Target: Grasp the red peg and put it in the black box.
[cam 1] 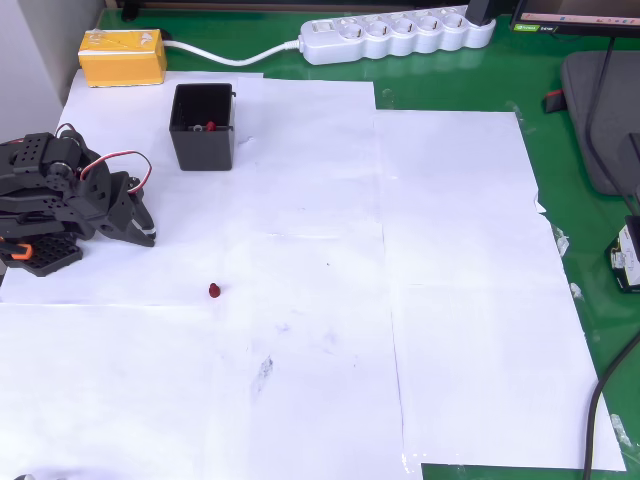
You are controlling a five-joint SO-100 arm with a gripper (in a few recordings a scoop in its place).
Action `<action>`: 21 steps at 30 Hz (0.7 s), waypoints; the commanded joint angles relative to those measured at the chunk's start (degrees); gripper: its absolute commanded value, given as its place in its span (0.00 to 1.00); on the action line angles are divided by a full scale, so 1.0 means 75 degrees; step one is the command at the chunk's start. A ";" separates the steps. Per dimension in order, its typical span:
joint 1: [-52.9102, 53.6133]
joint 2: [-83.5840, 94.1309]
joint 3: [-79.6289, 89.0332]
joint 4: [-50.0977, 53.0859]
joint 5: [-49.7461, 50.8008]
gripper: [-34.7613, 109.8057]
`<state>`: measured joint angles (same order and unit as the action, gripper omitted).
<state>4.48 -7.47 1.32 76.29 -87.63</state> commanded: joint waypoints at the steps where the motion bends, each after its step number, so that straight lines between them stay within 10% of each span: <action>1: -0.0879 -0.0844 -0.0645 0.0574 0.0633 0.24; 21: -0.0984 -0.0844 -0.0645 0.0668 0.0949 0.24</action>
<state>-1.05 -7.56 1.32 76.20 -82.62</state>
